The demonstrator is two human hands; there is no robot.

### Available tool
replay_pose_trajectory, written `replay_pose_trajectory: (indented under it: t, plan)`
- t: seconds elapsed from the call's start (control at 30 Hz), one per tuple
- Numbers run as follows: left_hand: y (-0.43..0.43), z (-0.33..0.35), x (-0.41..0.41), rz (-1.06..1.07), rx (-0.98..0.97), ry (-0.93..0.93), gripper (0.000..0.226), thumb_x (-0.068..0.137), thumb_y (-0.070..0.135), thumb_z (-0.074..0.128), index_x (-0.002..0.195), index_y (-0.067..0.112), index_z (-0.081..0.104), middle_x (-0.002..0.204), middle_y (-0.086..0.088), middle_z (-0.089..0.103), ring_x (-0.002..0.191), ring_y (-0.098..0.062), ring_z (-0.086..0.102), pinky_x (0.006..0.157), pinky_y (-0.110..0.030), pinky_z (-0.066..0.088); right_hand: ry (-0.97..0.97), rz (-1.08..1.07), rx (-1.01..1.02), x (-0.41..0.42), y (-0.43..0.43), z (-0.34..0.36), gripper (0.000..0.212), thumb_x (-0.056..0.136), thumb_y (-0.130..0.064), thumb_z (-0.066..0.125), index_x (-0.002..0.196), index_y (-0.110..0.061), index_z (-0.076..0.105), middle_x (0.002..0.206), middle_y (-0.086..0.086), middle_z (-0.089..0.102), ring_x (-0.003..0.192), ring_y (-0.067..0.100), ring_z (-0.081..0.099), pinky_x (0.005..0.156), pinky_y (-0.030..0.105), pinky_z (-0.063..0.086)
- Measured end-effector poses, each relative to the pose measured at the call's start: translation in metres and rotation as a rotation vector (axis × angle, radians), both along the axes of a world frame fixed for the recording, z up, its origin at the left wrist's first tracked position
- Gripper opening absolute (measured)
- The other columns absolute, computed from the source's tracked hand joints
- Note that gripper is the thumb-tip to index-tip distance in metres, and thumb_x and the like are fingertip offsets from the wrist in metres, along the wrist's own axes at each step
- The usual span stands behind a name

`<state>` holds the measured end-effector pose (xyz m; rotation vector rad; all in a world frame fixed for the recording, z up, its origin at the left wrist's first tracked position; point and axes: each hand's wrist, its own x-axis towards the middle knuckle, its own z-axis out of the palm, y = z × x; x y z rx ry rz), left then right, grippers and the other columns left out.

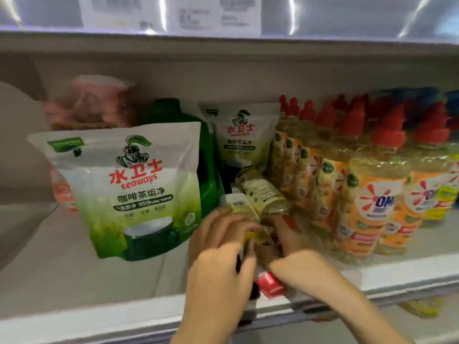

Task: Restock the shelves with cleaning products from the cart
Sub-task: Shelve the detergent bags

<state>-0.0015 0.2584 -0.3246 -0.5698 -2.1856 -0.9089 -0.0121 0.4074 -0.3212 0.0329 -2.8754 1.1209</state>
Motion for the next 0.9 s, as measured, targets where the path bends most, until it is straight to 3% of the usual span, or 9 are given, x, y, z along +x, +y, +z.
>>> replay_pose_trajectory:
  t: [0.1, 0.17, 0.27, 0.4, 0.5, 0.6, 0.67, 0.73, 0.9]
  plan:
    - [-0.003, -0.001, -0.002, 0.022, 0.01, 0.012, 0.02, 0.083, 0.026, 0.051, 0.094, 0.028, 0.068, 0.104, 0.012, 0.065, 0.116, -0.02, 0.056, 0.103, -0.027, 0.035, -0.172, 0.087, 0.149, -0.006, -0.005, 0.0, 0.09, 0.077, -0.052, 0.064, 0.146, -0.037, 0.009, 0.143, 0.0, 0.037, 0.13, 0.023, 0.04, 0.102, 0.029, 0.041]
    - [-0.004, -0.003, -0.002, 0.001, 0.036, -0.004, 0.019, 0.084, 0.025, 0.051, 0.098, 0.032, 0.061, 0.106, 0.013, 0.063, 0.118, -0.017, 0.054, 0.107, -0.021, 0.032, -0.173, 0.113, 0.192, -0.006, -0.011, -0.002, 0.096, 0.073, -0.056, 0.066, 0.145, -0.036, 0.006, 0.145, 0.002, 0.032, 0.134, 0.029, 0.033, 0.105, 0.04, 0.04]
    - [-0.004, -0.004, 0.0, -0.016, 0.064, -0.017, 0.018, 0.085, 0.021, 0.053, 0.098, 0.029, 0.063, 0.105, 0.011, 0.064, 0.117, -0.016, 0.054, 0.106, -0.019, 0.032, -0.076, 0.088, 0.176, -0.004, -0.015, -0.004, 0.085, 0.074, -0.053, 0.065, 0.142, -0.036, 0.017, 0.137, 0.002, 0.041, 0.127, 0.026, 0.04, 0.1, 0.038, 0.044]
    - [-0.003, 0.006, 0.006, 0.002, 0.023, -0.08, 0.021, 0.082, 0.024, 0.054, 0.096, 0.023, 0.069, 0.103, 0.011, 0.064, 0.114, -0.014, 0.053, 0.102, -0.016, 0.033, 0.1, 0.058, -0.009, 0.007, -0.01, 0.011, 0.051, 0.072, -0.037, 0.071, 0.117, -0.044, 0.046, 0.096, -0.026, 0.053, 0.09, -0.012, 0.051, 0.072, 0.005, 0.039]
    - [-0.006, 0.022, 0.011, 0.004, -0.118, -0.174, 0.031, 0.078, 0.034, 0.058, 0.107, 0.029, 0.068, 0.109, 0.016, 0.063, 0.117, -0.014, 0.053, 0.1, -0.03, 0.043, 0.209, 0.017, -0.014, 0.017, 0.001, 0.035, 0.047, 0.067, -0.032, 0.076, 0.11, -0.044, 0.06, 0.084, -0.029, 0.05, 0.075, -0.012, 0.049, 0.065, -0.008, 0.032]
    - [-0.016, 0.044, 0.011, -0.062, -0.134, -0.286, 0.052, 0.069, 0.064, 0.055, 0.119, 0.047, 0.056, 0.115, 0.03, 0.056, 0.115, 0.004, 0.049, 0.098, -0.022, 0.04, 0.254, 0.012, 0.003, 0.028, 0.012, 0.067, 0.023, 0.063, -0.037, 0.075, 0.08, -0.047, 0.063, 0.07, -0.025, 0.059, 0.074, -0.014, 0.054, 0.062, -0.004, 0.036]
    - [-0.024, 0.056, 0.006, -0.16, -0.086, -0.409, 0.059, 0.06, 0.073, 0.057, 0.116, 0.059, 0.048, 0.116, 0.039, 0.052, 0.113, 0.02, 0.041, 0.092, -0.003, 0.033, 0.28, -0.003, 0.009, 0.029, 0.016, 0.085, 0.028, 0.055, -0.047, 0.075, 0.08, -0.043, 0.062, 0.077, -0.022, 0.061, 0.084, -0.022, 0.047, 0.061, -0.003, 0.038]
    - [-0.024, 0.065, -0.001, -0.247, -0.059, -0.486, 0.061, 0.054, 0.076, 0.06, 0.111, 0.065, 0.044, 0.116, 0.044, 0.049, 0.111, 0.024, 0.04, 0.085, 0.004, 0.031, 0.346, -0.022, -0.086, 0.026, 0.017, 0.097, 0.036, 0.048, -0.049, 0.077, 0.08, -0.036, 0.064, 0.076, -0.019, 0.066, 0.077, -0.016, 0.056, 0.055, 0.002, 0.042]
    - [0.004, 0.075, -0.041, -0.287, -0.062, -0.597, 0.035, 0.07, 0.046, 0.078, 0.097, 0.044, 0.055, 0.102, 0.016, 0.068, 0.097, -0.007, 0.064, 0.084, -0.03, 0.054, 0.409, 0.012, -0.246, 0.001, 0.012, 0.105, 0.04, 0.058, -0.042, 0.085, 0.092, -0.028, 0.07, 0.084, -0.013, 0.074, 0.078, 0.001, 0.068, 0.074, 0.027, 0.057]
